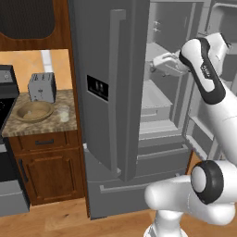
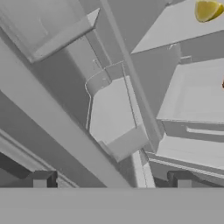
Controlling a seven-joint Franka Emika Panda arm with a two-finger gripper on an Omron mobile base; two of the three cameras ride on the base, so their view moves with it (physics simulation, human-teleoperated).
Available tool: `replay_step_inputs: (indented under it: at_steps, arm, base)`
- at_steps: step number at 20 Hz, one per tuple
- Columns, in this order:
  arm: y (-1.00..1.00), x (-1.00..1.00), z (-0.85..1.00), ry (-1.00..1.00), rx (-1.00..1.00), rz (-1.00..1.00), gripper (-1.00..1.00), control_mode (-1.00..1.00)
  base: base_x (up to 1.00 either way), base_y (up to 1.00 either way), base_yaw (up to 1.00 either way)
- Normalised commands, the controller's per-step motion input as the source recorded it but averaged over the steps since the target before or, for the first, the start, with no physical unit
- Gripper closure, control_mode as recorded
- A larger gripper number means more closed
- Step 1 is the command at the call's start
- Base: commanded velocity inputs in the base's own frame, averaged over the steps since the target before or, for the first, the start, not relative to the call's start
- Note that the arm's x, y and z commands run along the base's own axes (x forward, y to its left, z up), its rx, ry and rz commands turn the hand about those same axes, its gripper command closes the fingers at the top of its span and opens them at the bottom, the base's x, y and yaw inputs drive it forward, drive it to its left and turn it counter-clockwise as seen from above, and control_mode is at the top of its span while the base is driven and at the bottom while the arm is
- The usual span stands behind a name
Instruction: Grab a lemon wedge from the fridge and one ice cube from the ice bowl, and put them in the glass of lemonade.
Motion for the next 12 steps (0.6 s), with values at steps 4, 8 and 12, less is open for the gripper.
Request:
replay_step_inputs:
  at_steps: [4, 8, 12]
  arm:
    - [0.0, 0.6, -0.65, 0.0, 0.0, 0.05, -1.0, -1.0]
    - [0.1, 0.33, -0.39, -0.01, 0.0, 0.02, -1.0, -1.0]
    - [0.65, 0.01, 0.0, 0.0, 0.0, 0.0, -1.0, -1.0]
  base:
    - [0.0, 0.0, 0.0]
    - [0.0, 0.0, 0.0]
    - [0.0, 0.0, 0.0]
